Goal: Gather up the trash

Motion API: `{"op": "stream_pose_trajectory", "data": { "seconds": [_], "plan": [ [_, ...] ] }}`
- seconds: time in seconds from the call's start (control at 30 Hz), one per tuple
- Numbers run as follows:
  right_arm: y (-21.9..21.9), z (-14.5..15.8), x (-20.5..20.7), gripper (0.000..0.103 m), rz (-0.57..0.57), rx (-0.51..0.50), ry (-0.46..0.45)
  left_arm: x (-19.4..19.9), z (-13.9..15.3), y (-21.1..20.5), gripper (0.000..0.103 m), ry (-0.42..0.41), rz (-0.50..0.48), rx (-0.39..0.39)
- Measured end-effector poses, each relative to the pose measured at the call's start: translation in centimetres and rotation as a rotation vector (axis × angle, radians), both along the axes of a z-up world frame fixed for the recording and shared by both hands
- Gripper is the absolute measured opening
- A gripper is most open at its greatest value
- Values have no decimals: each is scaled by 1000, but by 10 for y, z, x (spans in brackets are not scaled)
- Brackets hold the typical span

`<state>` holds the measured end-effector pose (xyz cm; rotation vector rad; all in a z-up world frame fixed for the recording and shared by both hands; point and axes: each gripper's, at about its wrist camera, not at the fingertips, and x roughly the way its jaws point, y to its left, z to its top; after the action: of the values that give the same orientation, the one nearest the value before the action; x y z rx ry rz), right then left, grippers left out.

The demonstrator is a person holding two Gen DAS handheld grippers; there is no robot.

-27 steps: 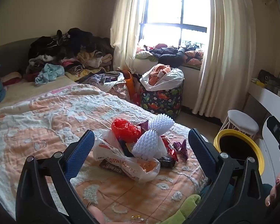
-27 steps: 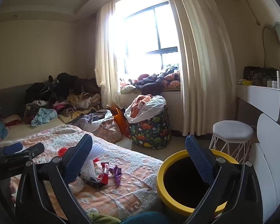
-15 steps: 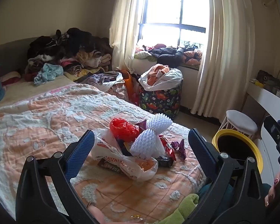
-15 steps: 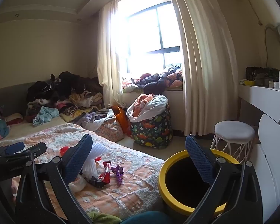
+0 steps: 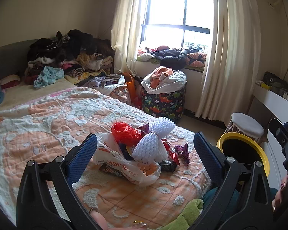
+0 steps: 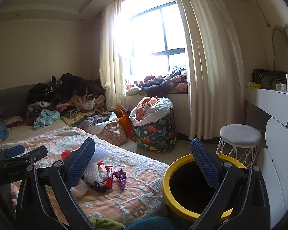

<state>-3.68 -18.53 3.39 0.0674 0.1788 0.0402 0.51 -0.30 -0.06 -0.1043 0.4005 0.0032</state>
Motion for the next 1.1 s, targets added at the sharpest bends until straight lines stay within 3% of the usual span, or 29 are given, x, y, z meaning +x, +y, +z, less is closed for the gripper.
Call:
{"op": "stream_pose_trajectory", "data": {
  "seconds": [1.1],
  "plan": [
    [-2,0,-3,97,-1,5,7,-3,3,-5,92,-5,-2,2]
  ]
}}
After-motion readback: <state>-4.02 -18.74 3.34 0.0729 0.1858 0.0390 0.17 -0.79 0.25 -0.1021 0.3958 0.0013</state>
